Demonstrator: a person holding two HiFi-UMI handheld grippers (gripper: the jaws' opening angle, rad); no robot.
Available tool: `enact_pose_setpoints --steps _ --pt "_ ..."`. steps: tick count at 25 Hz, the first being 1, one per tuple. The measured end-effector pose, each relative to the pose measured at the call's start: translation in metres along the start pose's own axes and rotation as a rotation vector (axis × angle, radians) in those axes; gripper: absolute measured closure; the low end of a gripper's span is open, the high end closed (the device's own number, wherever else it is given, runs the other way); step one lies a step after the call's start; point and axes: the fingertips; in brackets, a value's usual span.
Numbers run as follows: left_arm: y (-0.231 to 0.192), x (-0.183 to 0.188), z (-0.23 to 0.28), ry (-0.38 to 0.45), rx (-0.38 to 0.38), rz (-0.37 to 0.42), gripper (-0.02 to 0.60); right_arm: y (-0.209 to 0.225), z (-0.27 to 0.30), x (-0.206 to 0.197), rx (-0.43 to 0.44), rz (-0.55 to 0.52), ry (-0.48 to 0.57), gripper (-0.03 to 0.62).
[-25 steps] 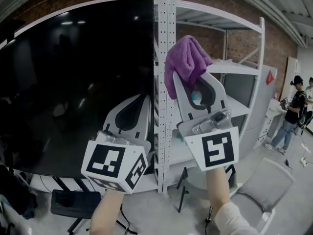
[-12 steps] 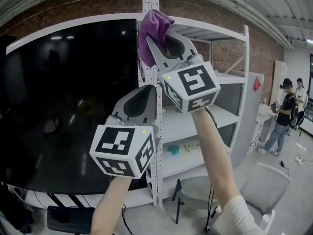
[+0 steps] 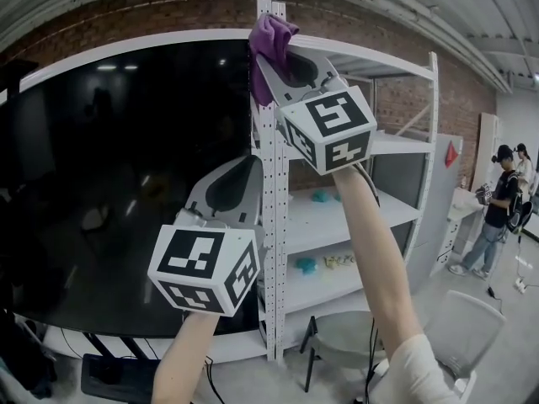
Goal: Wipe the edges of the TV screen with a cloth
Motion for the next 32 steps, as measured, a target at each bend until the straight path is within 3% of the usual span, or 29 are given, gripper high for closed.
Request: enact_pose_setpoints --steps 4,12,19,32 --pt "-0.007 0.003 -0.008 0.008 0.024 0.032 0.566 -0.013 0.000 0.003 0.043 0.018 0.026 0.533" --pt "-0.023 -0.009 -0.016 -0.026 0.039 0.008 0.566 -0.034 -0.012 -0.008 0.086 0.094 0.043 0.533" --pt "-0.026 -0.025 -0.026 -0.040 0.043 -0.036 0.566 -0.079 -0.045 -0.025 0.093 0.063 -0.001 0.533" --pt "-0.031 -0.067 -0.047 -0.092 0.057 -0.085 0.566 -0.154 -0.108 -0.064 0.211 0.091 -0.101 0.533"
Point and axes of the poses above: the fingertips, and each gripper's own axes: z forward along the fingers, y to its right, x out of its top, and after that the axes turned 8 degrees about -z, right-handed
